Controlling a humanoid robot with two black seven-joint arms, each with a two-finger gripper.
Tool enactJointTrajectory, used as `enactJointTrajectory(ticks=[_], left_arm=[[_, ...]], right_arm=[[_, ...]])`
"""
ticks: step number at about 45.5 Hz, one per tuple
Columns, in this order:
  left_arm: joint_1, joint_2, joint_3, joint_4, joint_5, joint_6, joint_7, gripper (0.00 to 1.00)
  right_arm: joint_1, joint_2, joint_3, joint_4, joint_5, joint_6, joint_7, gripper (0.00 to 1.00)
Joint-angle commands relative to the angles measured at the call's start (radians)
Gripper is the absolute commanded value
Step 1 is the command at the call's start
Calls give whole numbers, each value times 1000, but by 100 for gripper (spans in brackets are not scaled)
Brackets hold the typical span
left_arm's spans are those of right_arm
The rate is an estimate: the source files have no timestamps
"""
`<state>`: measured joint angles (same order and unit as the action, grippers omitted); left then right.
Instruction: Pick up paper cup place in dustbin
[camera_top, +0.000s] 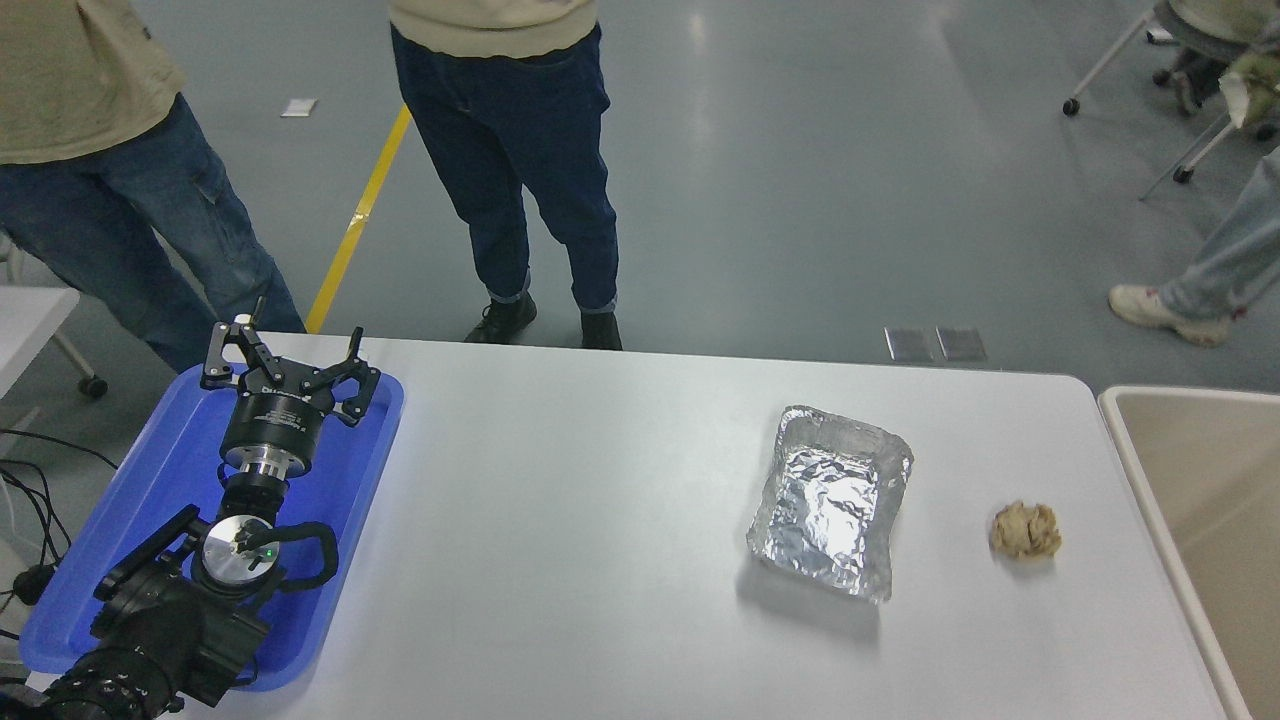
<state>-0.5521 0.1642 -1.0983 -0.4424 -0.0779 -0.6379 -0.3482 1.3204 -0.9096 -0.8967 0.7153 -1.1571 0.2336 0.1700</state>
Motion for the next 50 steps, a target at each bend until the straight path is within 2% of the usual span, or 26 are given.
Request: enactJointTrajectory(ticks=[1, 9, 17, 18, 24, 33, 47, 48, 49, 50], left_arm=[[0, 0, 0, 1, 0, 0, 0, 100], [0, 0, 0, 1, 0, 1, 0, 100], [0, 0, 0, 1, 0, 0, 0, 100], [0, 0, 0, 1, 0, 0, 0, 100], [0, 0, 0, 1, 0, 1, 0, 100], [0, 0, 0, 1, 0, 0, 0, 100], [0, 0, 0, 1, 0, 0, 0, 100], [0, 0, 0, 1, 0, 1, 0, 100], [0, 0, 0, 1, 0, 1, 0, 100], [0, 0, 0, 1, 0, 0, 0, 100]], right_arm=[[-317, 89, 180, -215, 25, -169, 2, 0], [-484, 179, 289, -359, 74, -215, 2, 0], [-605, 268, 315, -476, 200, -255, -6, 0], [-633, 290, 321, -505, 247, -255, -12, 0], [-676, 305, 344, -519, 329, -254, -20, 0], [-704, 313, 432, -519, 373, -251, -49, 0], [-719, 321, 453, -513, 375, -254, -49, 0], [-719, 321, 452, -513, 375, -254, -47, 1], [-719, 321, 453, -513, 375, -252, -47, 17], [-719, 319, 453, -510, 375, -249, -47, 52]])
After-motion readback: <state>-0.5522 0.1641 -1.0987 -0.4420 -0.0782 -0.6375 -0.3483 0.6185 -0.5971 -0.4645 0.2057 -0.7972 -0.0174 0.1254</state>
